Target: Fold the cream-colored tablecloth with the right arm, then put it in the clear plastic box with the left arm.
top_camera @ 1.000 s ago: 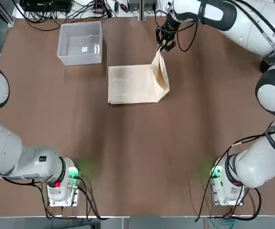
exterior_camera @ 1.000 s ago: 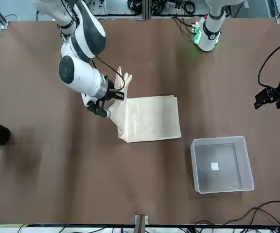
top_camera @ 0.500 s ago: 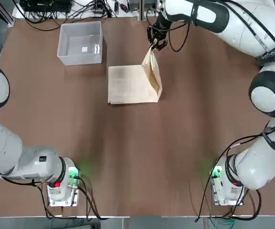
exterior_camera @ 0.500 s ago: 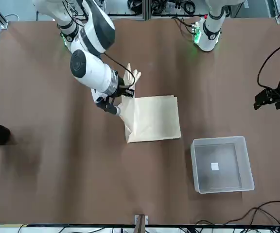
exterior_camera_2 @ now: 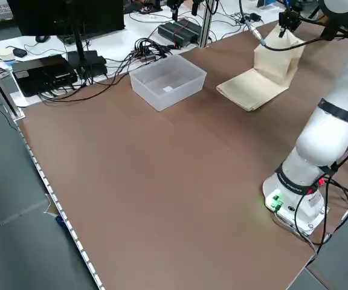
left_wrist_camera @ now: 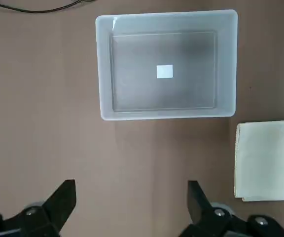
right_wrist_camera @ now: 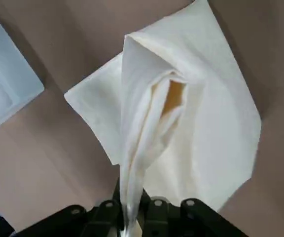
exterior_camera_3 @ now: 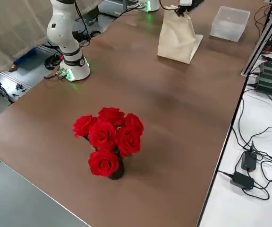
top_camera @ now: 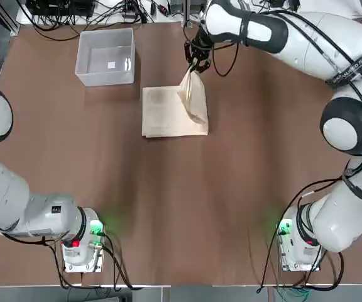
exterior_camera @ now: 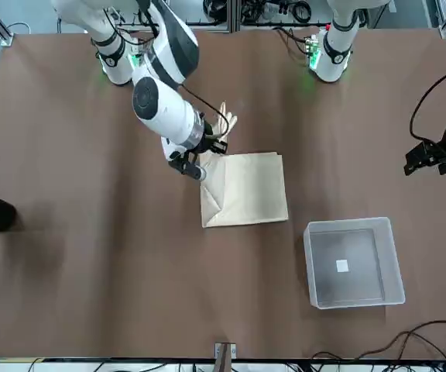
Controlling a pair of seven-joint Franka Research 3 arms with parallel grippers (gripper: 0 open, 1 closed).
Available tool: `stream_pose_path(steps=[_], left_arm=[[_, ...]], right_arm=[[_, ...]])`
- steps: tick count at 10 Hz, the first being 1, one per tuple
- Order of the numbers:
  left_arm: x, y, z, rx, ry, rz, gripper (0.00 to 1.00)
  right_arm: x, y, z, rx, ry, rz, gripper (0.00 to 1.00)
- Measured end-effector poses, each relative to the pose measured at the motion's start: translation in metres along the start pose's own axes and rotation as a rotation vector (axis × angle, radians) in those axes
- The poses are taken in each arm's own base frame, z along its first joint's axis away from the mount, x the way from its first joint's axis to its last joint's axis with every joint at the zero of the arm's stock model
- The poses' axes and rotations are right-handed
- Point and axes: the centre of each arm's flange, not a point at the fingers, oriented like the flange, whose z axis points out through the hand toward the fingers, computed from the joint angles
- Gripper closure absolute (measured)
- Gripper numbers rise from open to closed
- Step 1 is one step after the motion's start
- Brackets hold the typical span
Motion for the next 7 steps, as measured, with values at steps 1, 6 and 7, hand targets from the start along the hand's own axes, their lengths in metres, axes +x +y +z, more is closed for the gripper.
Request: stream_pose_path(steps=[1, 6, 7], left_arm=[[0.0, 0.0, 0.0, 0.0, 0.0, 0.0, 0.0], [0.0, 0.0, 0.0, 0.0, 0.0, 0.001, 0.0], [0.0, 0.0, 0.0, 0.0, 0.0, 0.001, 0.0]], right_arm=[[0.0, -0.001, 0.007, 0.005, 0.004, 0.004, 0.92], [0.005, -0.004, 0.034, 0.015, 0.015, 0.015, 0.92], [0.005, -0.005, 0.039, 0.015, 0.015, 0.015, 0.92]])
